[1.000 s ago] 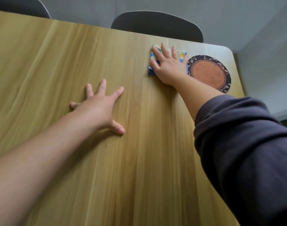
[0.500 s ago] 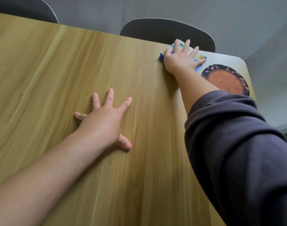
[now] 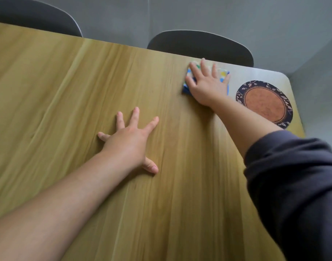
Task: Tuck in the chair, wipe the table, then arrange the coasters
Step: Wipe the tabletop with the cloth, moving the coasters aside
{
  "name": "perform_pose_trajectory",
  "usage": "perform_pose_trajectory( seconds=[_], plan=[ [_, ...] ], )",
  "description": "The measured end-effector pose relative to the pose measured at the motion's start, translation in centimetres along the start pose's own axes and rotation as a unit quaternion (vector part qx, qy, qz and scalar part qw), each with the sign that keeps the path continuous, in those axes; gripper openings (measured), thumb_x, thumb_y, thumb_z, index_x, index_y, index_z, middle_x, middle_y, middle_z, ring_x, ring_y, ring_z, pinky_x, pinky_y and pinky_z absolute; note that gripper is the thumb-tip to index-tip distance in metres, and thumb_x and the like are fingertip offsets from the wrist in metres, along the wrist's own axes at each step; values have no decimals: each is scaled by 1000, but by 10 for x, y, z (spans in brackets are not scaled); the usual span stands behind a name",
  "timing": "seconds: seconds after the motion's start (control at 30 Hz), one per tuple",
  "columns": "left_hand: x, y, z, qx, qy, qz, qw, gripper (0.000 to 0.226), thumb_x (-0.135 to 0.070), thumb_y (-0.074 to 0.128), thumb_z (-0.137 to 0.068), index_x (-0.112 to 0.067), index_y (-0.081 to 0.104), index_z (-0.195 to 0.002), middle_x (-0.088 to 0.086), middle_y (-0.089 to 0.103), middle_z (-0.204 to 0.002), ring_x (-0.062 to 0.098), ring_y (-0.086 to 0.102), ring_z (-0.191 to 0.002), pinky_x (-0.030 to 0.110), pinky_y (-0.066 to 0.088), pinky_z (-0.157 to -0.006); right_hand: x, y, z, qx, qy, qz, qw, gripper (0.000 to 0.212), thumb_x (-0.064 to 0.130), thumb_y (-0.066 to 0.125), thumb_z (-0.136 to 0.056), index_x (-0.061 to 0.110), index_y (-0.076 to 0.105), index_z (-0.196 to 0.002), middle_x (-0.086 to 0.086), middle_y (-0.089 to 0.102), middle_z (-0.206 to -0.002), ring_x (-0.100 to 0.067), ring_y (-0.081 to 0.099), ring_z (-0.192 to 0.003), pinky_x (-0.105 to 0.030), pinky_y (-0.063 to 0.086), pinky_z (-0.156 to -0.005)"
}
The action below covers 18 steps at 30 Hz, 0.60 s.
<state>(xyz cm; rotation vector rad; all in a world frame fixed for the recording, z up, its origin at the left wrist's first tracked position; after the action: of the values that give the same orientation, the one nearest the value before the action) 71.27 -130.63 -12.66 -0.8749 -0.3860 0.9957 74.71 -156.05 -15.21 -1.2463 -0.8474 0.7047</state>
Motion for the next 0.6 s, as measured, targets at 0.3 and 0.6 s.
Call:
perform_pose_trajectory(
  seconds=[0.3, 0.6],
  plan=[
    [0, 3, -4, 1, -3, 16, 1000, 135, -59, 86, -42, -60, -8, -139, -8, -34, -152, 36, -23, -142, 79, 18, -98, 51, 5, -40, -2, -10, 24, 1000, 59, 49, 13, -97, 36, 9, -155, -1, -3, -165, -37, -10, -149, -76, -13, -101],
    [-3, -4, 6, 3, -3, 22, 1000, 131, -56, 86, -49, -56, -4, -143, -6, -31, -154, 36, -22, -142, 77, 18, -99, 36, 14, 51, 9, -82, 3, 997, 58, 55, 15, -98, 41, 7, -154, 5, -3, -165, -30, -8, -150, -70, -8, -111]
  ],
)
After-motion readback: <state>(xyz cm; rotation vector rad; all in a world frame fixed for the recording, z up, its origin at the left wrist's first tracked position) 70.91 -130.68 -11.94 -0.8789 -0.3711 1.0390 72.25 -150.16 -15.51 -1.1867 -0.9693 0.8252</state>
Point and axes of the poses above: each hand's wrist, its own z-axis away from the middle knuckle, its own y-axis out of the palm, x = y × z, the point moved 4 cm from there along -z, towards the middle knuckle
